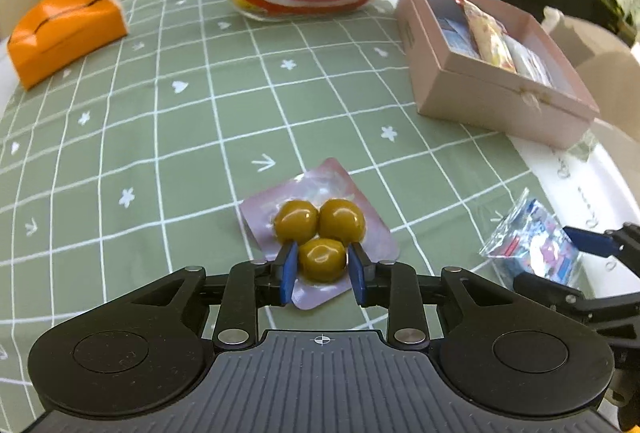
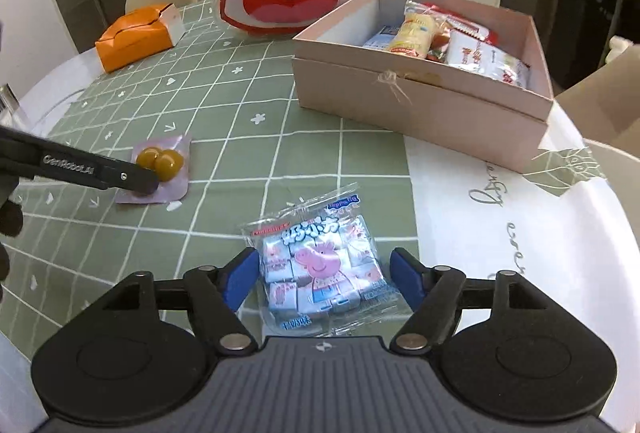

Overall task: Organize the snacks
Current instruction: 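Grasp the pink tray of brown balls with the left gripper while the right grasps the Peppa Pig pack, then carry both items over the pink box and open both grippers inside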

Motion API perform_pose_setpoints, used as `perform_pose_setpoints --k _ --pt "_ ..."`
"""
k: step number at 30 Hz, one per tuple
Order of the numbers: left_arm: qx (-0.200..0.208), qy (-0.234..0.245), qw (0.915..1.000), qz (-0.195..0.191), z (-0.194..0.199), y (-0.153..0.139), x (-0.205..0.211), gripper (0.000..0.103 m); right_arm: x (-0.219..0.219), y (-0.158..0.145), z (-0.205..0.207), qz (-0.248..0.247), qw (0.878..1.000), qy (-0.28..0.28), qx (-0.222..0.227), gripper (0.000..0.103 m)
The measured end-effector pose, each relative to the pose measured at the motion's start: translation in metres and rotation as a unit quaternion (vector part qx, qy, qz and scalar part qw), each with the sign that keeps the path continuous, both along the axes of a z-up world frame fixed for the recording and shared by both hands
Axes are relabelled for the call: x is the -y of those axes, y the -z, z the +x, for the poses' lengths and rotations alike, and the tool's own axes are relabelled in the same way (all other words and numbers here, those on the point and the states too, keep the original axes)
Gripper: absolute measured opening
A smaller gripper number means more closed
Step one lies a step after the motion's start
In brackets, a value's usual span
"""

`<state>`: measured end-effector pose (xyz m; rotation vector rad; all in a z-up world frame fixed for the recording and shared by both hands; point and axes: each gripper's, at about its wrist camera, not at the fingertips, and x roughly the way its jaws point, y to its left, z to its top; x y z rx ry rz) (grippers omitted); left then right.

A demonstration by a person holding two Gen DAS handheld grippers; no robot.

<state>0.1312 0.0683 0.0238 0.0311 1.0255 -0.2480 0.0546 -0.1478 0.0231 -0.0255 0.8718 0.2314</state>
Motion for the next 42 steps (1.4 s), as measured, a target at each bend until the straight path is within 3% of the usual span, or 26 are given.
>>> perform_pose_setpoints --k 5,9,14,19,21,24,29,31,32,33,42 --pt "0.012 -0.005 0.9999 -0.003 0.003 0.001 0.003 0.032 -0.014 0.011 -0.013 -0.031 0.999 0.004 0.040 0.086" --pt "0.025 -0.005 0.9997 0.002 -0.003 0.003 0.006 0.032 -0.016 0.019 -0.023 -0.024 0.997 0.029 0.074 0.092" --pt "0.010 -0.002 0.9999 -0.007 -0.010 0.001 0.008 0.031 -0.017 0.019 -0.024 -0.024 0.997 0.035 0.063 0.103" --pt "-0.012 0.023 0.9993 -0.027 -0.038 -0.002 0.014 0.031 -0.012 0.015 -0.019 -0.029 0.999 -0.005 0.037 0.103" --pt "-0.017 0.037 0.9988 -0.028 -0.055 -0.001 0.018 0.031 -0.005 0.012 -0.018 -0.018 0.999 -0.017 0.030 0.100" --pt "-0.011 0.044 0.9987 -0.023 -0.072 0.000 0.025 0.032 0.005 0.008 -0.017 -0.013 0.999 0.008 0.037 0.098" --pt "-0.020 0.032 0.9989 -0.029 -0.071 0.000 0.024 0.032 0.000 0.009 -0.008 -0.014 1.000 -0.009 0.022 0.097" --pt "-0.019 0.038 0.9987 -0.028 -0.071 0.000 0.024 0.031 -0.006 0.007 -0.007 -0.023 0.999 -0.014 0.021 0.082" --pt "-0.019 0.040 0.9986 -0.029 -0.070 0.000 0.023 0.031 -0.009 0.004 -0.008 -0.030 0.999 -0.016 0.022 0.066" --pt "-0.018 0.042 0.9985 -0.030 -0.071 0.000 0.022 0.031 -0.011 0.001 -0.008 -0.034 0.999 -0.021 0.021 0.062" --pt "0.012 0.059 0.9979 -0.023 -0.079 0.002 0.023 0.031 -0.004 -0.021 -0.026 -0.012 1.000 -0.022 0.008 0.059"
